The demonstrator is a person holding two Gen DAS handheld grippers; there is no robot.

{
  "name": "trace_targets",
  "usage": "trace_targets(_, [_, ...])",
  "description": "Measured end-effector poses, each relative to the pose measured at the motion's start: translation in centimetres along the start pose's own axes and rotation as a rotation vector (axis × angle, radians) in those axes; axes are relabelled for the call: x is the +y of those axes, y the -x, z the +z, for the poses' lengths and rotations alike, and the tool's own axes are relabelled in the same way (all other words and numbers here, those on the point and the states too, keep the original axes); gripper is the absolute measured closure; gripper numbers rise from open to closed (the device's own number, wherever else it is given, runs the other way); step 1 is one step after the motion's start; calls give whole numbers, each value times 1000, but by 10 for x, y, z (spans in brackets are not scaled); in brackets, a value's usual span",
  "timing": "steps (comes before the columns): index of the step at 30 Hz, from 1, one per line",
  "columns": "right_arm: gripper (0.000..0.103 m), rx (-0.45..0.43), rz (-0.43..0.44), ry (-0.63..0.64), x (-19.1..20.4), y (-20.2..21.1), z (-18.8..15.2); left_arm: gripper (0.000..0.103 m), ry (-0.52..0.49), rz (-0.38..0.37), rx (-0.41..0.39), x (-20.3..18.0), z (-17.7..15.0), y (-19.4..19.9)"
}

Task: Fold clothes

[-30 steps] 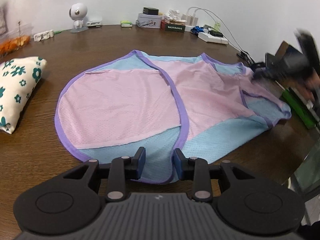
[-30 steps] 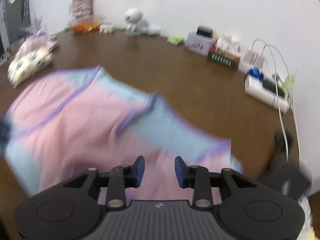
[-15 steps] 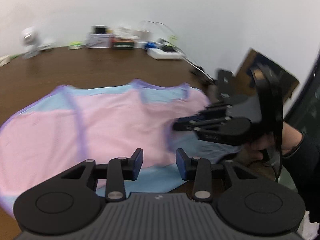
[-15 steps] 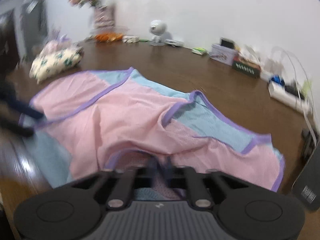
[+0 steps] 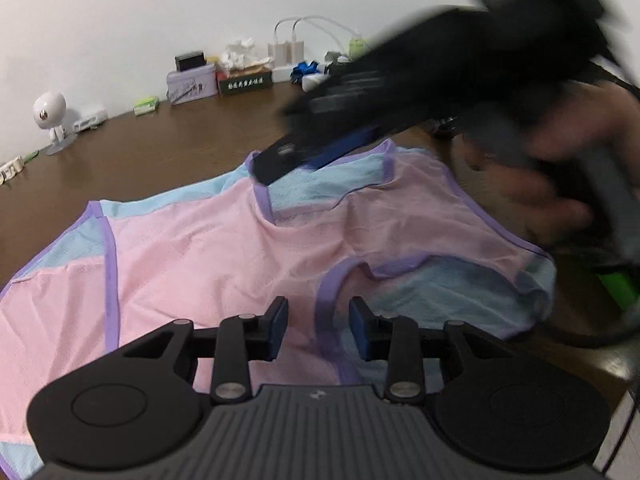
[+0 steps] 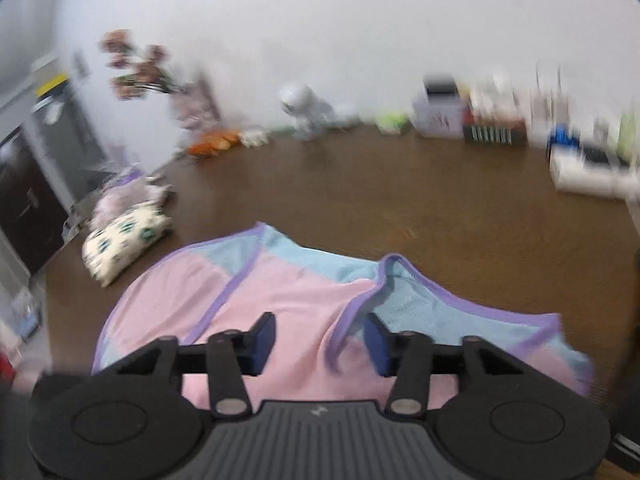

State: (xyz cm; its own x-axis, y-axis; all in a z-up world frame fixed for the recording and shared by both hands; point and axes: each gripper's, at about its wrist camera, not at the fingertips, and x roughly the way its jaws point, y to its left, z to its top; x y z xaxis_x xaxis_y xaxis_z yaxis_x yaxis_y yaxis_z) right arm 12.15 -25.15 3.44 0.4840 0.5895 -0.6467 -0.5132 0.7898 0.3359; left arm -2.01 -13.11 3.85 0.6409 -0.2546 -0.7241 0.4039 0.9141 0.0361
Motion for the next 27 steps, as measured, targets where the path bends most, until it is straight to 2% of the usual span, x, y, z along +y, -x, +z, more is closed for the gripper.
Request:
trace_targets(3, [68,82,8,-89,-11,-37,11,89,15,-1,7,2,1,-8])
trace_targets(4, [72,96,14,-106,-13,-44,11,96,32,-7,0,5,0,-7])
trace_targets(6, [103,89,40,-147,-17,-50,12,98,71,-21,-19,12,-2,-4])
trace_targets(10, [103,16,113,-227,-29,-43,15,98,111,-35,-73,17,-6,9])
trace_targets(14, [103,-35,175,-304,-44,-36,21,99,96,-29,-107,12,-10,18])
trace_targets(16, [101,-33,112,-285,-45,-37,22,98,85,-26,-106,10,-12,19])
trace_targets(19, [90,24,46,-168,-29,-37,19,98,75,-24,-101,7,-15,19])
trace_targets(20, [81,47,35,-119,-22,-38,18,98,76,-26,-96,7,-16,18])
trace_targets(21, [76,58,33,-81,-17,-38,16,98,77,-28,-91,8,-17,16])
trace_targets(25, [78,101,5,2,-4,-55,10,98,112,-30,-90,13,-20,17])
trace_targets(26, [86,106,7,-4,-5,-59,10,98,119,-26,-91,14,-21,17])
trace_targets(27, [100,106,18,-19,-6,-62,10,98,126,-22,-92,15,-22,18])
